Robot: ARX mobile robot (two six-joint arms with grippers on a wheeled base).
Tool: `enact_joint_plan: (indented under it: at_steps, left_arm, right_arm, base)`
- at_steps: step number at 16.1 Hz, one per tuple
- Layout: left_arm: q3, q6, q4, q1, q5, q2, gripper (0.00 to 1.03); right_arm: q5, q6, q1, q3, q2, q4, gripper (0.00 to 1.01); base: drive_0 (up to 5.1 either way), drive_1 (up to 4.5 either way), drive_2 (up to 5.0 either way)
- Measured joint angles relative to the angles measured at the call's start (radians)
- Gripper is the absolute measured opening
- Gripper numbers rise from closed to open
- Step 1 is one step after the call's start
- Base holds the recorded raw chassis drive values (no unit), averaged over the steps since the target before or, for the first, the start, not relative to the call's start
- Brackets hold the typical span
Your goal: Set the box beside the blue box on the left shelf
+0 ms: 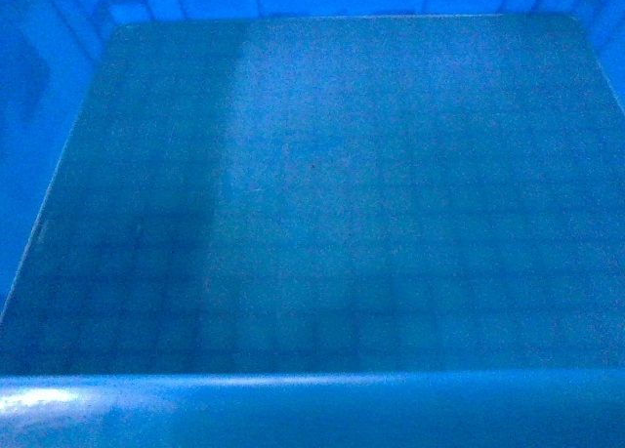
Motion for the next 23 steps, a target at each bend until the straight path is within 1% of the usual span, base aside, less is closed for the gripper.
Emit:
enact_joint_plan:
  at_steps: [23]
  left_arm:
    - [0.0,-0.002,0.0,0.0,0.0,0.0,0.1]
  right_arm:
    - [0.0,0.0,0.0,0.0,0.0,0.0,0.2]
  base:
    - [-1.6,-1.62,-1.6]
